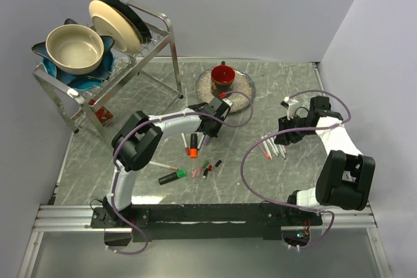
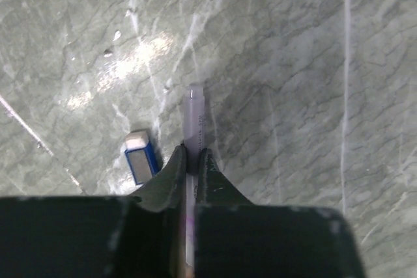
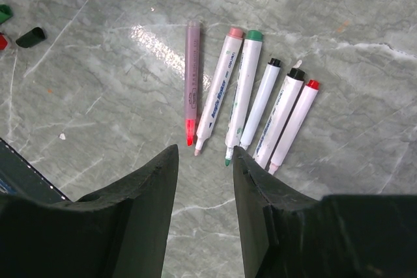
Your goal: Open the pen caps
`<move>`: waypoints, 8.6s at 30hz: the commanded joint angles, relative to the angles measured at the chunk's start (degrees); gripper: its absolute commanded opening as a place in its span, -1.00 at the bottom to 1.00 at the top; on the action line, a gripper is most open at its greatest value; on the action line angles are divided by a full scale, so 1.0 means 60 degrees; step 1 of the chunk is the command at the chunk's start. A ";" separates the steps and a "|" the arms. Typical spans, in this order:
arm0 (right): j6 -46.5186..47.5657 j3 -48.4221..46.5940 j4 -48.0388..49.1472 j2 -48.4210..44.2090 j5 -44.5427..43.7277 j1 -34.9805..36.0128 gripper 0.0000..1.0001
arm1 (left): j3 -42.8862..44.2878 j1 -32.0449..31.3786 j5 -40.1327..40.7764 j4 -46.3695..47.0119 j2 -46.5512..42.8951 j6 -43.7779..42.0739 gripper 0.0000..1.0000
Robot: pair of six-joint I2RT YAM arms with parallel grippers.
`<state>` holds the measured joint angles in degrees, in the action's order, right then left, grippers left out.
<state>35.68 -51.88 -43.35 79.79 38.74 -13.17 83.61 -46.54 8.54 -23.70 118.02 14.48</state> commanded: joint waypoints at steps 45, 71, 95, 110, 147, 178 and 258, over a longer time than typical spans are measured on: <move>-1.4223 0.3871 1.0506 -0.4846 0.1600 0.2663 0.08 | -0.5161 -0.1003 -0.4030 1.0630 -0.4582 0.5834 -0.98; -1.4120 0.4207 1.1385 -0.4860 0.1848 0.2592 -1.00 | -0.5468 -0.1061 -0.5098 1.0821 -0.4478 0.5820 0.50; -1.4136 0.4457 1.1269 -0.4817 0.1878 0.1902 -1.00 | -0.4914 -0.1222 -0.6198 1.0675 -0.3483 0.5995 0.12; -1.3461 0.4500 1.1327 -0.4260 0.2537 0.2106 -0.01 | -0.4547 -0.1237 -0.6316 1.0485 -0.3249 0.5980 -0.98; -0.8794 0.2115 0.7304 -0.2592 0.1366 -0.0735 -1.00 | -0.7125 -0.2379 -0.3362 0.6108 -0.6689 0.4591 -0.98; -0.3427 -0.0509 0.1586 0.1731 -0.0963 -0.0223 -0.82 | -0.7373 -0.2174 -0.1232 0.3115 -0.6882 0.3695 -0.94; -0.3047 -0.0714 0.1322 0.0867 -0.0715 0.0481 -0.19 | -0.3845 -0.0360 0.1947 0.1534 -0.4583 0.2714 0.21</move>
<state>16.21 -53.41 -34.68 87.46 32.56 -10.02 56.66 -52.53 22.11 -14.98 91.11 33.36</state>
